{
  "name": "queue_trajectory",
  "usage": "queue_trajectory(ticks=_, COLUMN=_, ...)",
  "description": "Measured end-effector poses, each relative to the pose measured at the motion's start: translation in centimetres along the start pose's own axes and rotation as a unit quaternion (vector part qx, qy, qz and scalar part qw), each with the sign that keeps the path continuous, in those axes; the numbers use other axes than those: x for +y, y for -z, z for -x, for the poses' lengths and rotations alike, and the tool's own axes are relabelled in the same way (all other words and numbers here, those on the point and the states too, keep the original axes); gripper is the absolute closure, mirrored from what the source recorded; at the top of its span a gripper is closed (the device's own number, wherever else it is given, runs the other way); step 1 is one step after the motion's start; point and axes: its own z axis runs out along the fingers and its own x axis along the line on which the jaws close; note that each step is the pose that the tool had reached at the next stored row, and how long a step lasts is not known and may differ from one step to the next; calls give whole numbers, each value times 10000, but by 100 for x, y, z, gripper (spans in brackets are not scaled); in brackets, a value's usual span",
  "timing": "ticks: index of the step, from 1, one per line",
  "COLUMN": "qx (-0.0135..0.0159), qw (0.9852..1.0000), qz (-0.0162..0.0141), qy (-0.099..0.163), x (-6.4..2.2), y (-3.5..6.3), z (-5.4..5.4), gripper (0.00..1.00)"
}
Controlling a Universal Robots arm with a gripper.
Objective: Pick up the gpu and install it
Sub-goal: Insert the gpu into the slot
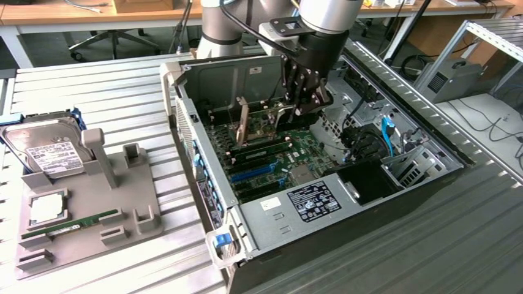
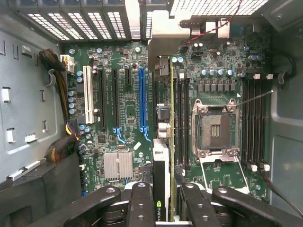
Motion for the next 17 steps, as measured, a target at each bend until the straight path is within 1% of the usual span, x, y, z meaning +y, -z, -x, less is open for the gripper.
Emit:
queue_trajectory(ticks=4, qx=0, qw=10000, qz=0, qy=-1, x=3, y=0, z=0, gripper=73)
queue_trajectory(ticks=10, qx=0, qw=10000, qz=0, qy=0, x=58, y=0, z=-2, gripper=73)
queue_trajectory(ticks=17, qx=0, qw=10000, qz=0, qy=0, x=67, y=-1, z=-2, gripper=73)
